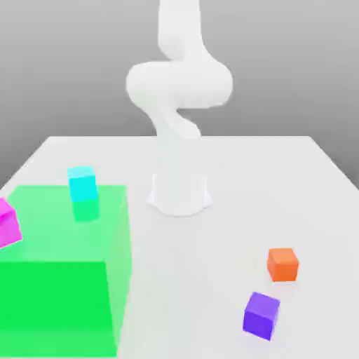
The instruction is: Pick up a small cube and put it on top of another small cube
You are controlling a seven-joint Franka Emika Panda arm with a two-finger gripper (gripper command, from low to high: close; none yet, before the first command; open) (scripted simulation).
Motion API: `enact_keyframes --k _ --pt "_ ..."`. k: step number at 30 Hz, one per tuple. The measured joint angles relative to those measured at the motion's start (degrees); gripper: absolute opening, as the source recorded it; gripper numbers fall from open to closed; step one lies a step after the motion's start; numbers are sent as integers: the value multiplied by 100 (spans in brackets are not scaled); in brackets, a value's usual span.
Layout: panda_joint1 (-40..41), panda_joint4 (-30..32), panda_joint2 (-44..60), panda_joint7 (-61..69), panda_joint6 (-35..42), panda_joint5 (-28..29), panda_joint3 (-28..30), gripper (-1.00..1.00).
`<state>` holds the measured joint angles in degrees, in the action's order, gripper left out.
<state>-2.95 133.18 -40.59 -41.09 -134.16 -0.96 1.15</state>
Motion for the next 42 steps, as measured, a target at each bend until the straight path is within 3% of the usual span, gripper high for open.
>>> enact_keyframes --k 16,24,29,30,37,42 --pt "-1447 900 3368 3006 -1527 -569 235 0" --pt "-1810 1348 4986 3953 -2318 -118 92 0" --pt "-1783 1232 6019 4055 -3101 -58 24 0" --pt "-1765 1200 6198 4066 -3244 -72 2 -100" --pt "-1759 1195 6227 4060 -3259 -62 -3 -100" --pt "-1796 1369 5327 4011 -2534 3 47 -100"
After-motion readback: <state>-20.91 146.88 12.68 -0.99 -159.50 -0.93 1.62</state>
